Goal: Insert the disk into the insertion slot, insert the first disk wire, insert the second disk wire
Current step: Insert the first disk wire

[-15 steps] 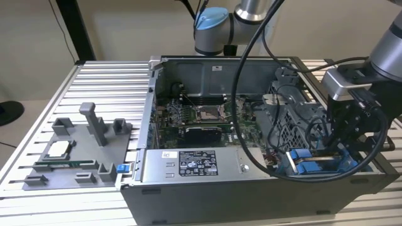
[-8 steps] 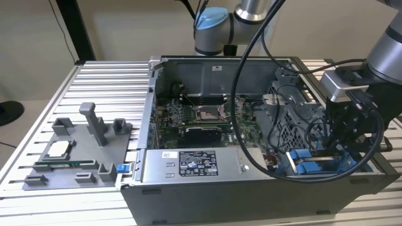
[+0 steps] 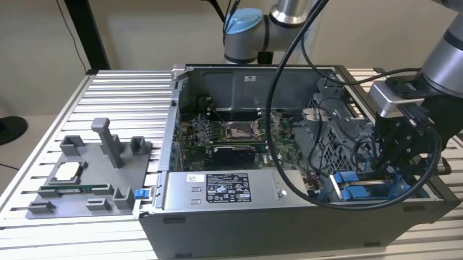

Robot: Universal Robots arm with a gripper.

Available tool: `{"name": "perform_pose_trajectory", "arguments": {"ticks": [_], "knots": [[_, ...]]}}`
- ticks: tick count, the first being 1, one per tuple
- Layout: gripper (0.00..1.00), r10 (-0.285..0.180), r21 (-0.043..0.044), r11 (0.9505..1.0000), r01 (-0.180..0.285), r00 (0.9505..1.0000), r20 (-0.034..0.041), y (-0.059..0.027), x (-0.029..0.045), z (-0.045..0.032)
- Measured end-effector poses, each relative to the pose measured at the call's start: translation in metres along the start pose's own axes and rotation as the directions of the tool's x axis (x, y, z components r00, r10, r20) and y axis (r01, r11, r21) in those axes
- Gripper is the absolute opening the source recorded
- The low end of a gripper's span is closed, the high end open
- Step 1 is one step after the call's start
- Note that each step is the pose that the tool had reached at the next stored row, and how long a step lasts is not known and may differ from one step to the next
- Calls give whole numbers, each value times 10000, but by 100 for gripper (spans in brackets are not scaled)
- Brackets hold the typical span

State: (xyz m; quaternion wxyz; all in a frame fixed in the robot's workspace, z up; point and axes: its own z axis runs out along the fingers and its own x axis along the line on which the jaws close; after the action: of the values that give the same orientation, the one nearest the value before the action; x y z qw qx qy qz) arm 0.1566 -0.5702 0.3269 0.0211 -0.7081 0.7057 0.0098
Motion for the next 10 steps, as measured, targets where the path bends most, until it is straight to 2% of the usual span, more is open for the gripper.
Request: {"name": "perform_pose_trajectory", "arguments": {"ticks": [10], "knots": [[0,1,0,10000,-1,10000,0,0,0,3]]}}
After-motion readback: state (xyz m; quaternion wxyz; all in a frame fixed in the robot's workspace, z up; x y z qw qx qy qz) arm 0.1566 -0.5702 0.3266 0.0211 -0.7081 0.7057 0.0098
